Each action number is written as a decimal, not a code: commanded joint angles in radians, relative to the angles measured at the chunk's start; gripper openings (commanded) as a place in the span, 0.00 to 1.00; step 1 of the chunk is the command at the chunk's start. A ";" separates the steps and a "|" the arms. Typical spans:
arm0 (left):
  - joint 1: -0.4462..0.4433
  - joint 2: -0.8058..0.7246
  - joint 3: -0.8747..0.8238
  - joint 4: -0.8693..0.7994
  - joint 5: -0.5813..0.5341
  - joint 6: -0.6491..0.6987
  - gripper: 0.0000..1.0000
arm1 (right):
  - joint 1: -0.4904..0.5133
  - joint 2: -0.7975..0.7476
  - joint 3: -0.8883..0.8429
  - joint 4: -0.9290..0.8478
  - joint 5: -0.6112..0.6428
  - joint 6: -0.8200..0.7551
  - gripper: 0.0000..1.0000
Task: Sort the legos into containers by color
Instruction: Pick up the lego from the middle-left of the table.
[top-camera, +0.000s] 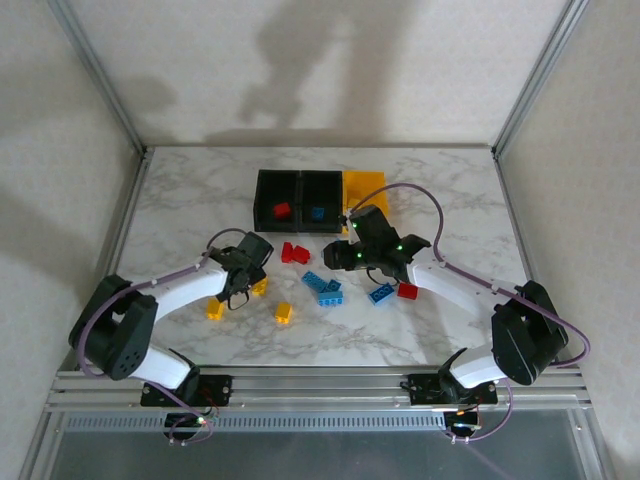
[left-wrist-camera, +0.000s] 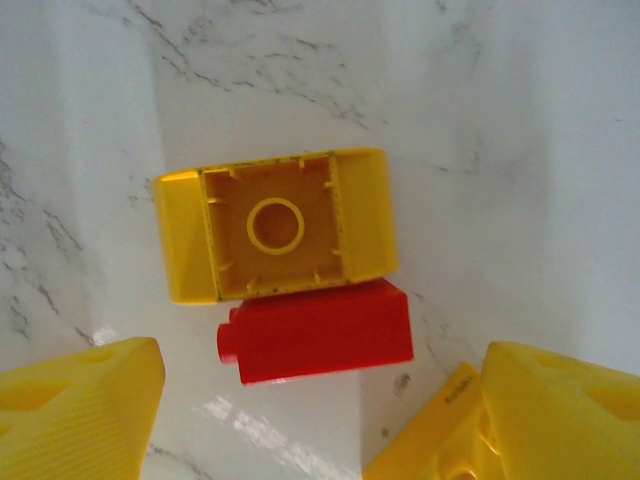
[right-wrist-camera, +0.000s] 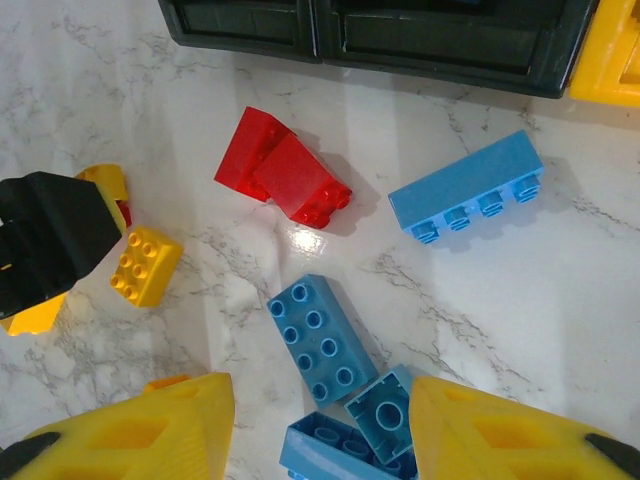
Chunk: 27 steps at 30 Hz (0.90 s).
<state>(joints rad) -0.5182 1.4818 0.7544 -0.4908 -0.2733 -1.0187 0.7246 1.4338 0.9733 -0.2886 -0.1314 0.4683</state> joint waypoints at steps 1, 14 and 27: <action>-0.005 0.032 0.028 0.008 -0.049 -0.010 0.81 | 0.009 -0.015 -0.006 0.005 0.007 0.010 0.49; 0.006 0.085 0.060 0.032 -0.075 0.028 0.75 | 0.011 0.004 0.002 0.005 0.012 0.015 0.49; 0.006 0.072 0.036 0.025 -0.071 0.021 0.58 | 0.012 -0.001 -0.002 0.005 0.024 0.021 0.49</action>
<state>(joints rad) -0.5156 1.5589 0.7948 -0.4461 -0.3264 -0.9951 0.7254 1.4345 0.9733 -0.2874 -0.1242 0.4839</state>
